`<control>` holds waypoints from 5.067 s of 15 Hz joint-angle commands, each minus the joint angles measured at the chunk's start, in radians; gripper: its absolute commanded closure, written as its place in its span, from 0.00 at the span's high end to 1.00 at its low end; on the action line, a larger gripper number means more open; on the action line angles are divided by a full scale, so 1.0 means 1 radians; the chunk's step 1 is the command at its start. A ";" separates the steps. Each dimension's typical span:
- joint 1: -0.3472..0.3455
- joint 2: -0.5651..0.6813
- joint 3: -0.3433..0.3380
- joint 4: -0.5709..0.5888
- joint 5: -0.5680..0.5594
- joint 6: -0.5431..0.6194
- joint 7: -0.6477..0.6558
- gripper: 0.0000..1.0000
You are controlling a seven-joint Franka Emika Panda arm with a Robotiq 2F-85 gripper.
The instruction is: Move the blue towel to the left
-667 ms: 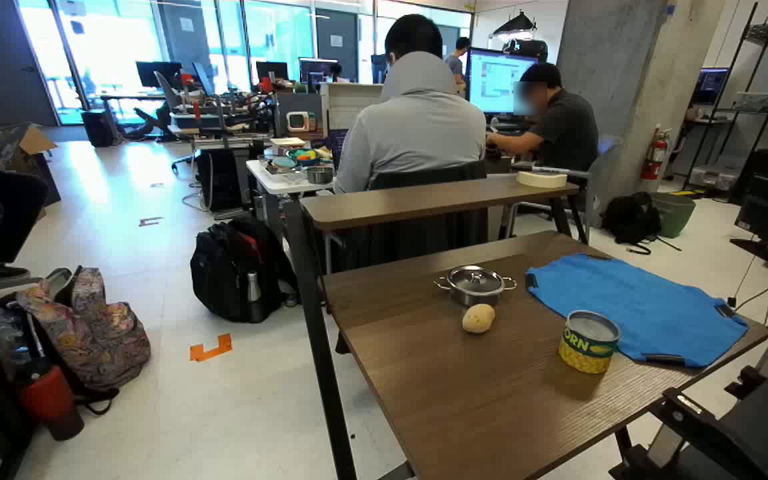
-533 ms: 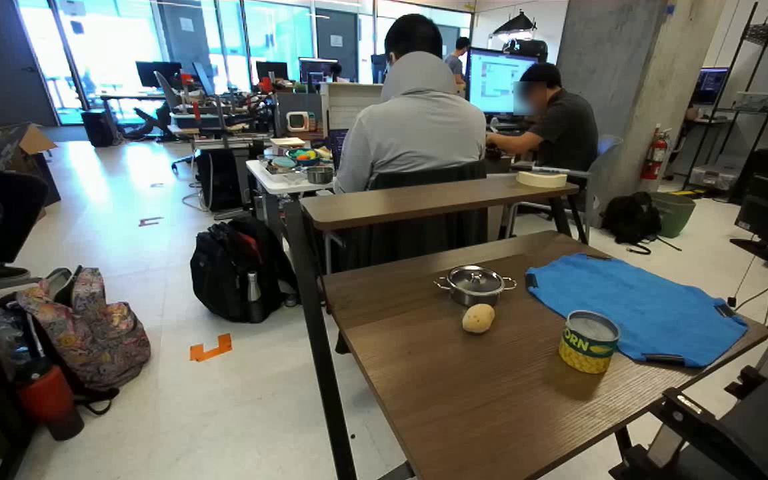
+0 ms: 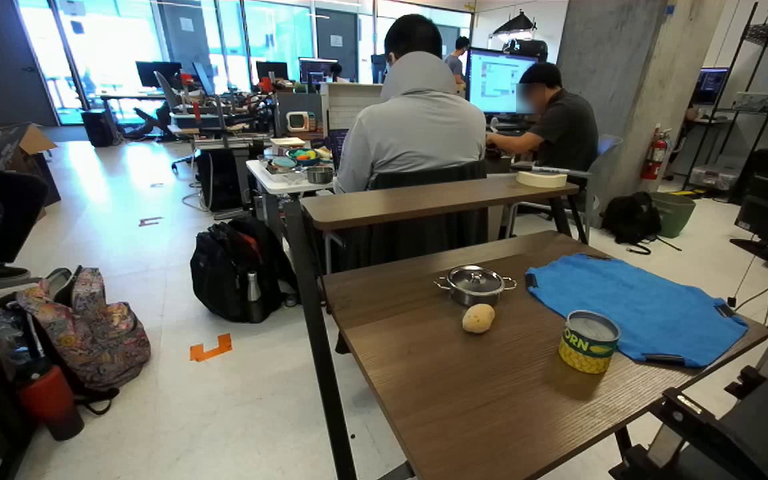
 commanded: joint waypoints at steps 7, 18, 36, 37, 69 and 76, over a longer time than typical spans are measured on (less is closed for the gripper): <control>-0.067 0.202 -0.109 0.099 -0.034 0.176 -0.068 1.00; -0.111 0.660 -0.231 0.397 -0.092 0.216 -0.106 1.00; -0.184 1.099 -0.371 0.507 -0.031 0.703 -0.112 1.00; -0.194 1.116 -0.367 0.508 -0.010 0.723 -0.115 1.00; -0.196 1.418 -0.314 0.703 0.248 0.740 -0.015 1.00; -0.071 1.413 -0.325 0.758 0.231 0.682 0.084 1.00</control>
